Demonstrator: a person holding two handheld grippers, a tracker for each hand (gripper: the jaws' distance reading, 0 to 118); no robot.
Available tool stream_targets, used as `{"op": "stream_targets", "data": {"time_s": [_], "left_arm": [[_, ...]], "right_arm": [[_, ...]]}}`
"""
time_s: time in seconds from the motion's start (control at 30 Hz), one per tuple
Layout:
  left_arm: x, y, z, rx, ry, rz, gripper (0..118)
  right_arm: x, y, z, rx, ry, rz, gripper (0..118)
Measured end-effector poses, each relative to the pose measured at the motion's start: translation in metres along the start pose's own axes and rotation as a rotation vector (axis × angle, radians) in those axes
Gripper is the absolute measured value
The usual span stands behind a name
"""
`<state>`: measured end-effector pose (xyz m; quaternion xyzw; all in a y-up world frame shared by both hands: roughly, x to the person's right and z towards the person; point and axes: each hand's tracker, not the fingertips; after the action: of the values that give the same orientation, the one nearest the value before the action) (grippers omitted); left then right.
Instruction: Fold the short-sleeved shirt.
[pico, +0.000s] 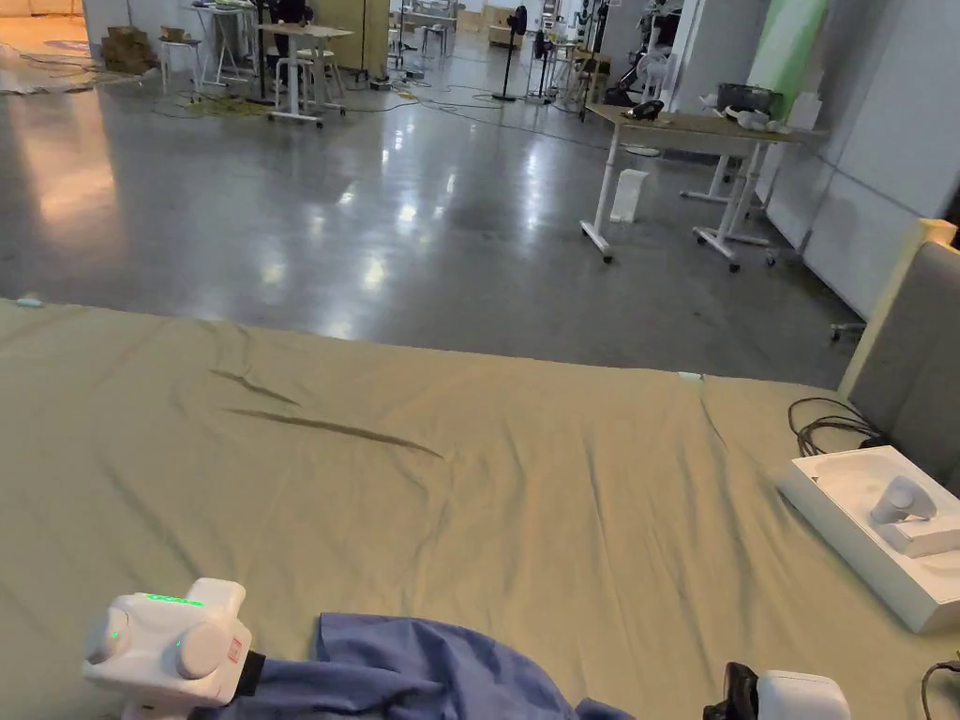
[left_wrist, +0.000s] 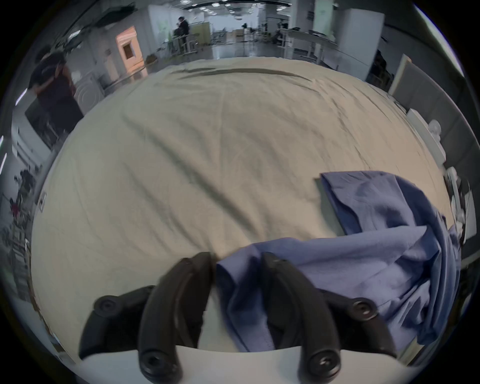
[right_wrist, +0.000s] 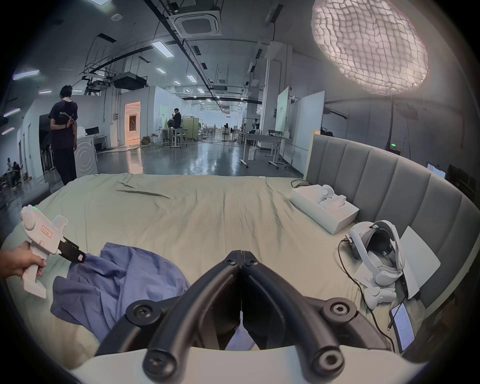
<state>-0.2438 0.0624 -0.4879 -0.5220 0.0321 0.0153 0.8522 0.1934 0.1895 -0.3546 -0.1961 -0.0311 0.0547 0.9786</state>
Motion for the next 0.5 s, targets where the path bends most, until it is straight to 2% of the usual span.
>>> {"op": "stream_targets", "data": {"time_s": [0.13,0.2,0.23,0.27,0.43,0.5], "left_arm": [[0.005,-0.006,0.002,0.014,0.004,-0.037,5],[-0.005,-0.006,0.005,0.030,-0.022,-0.015,4],[-0.008,-0.007,0.009,0.037,-0.041,0.004,4],[-0.011,-0.009,0.015,0.053,-0.057,0.023,4],[-0.020,-0.021,0.057,0.170,-0.105,0.037,4],[-0.023,-0.027,0.075,0.222,-0.121,0.058,4]], "right_arm": [[0.004,-0.003,-0.017,-0.060,0.005,0.000,0],[0.007,-0.005,-0.029,-0.106,0.021,0.012,2],[0.008,-0.005,-0.035,-0.141,0.033,0.020,9],[0.009,-0.006,-0.043,-0.171,0.045,0.029,9],[0.011,-0.010,-0.089,-0.353,0.170,0.043,21],[0.007,-0.015,-0.111,-0.449,0.184,0.091,32]]}}
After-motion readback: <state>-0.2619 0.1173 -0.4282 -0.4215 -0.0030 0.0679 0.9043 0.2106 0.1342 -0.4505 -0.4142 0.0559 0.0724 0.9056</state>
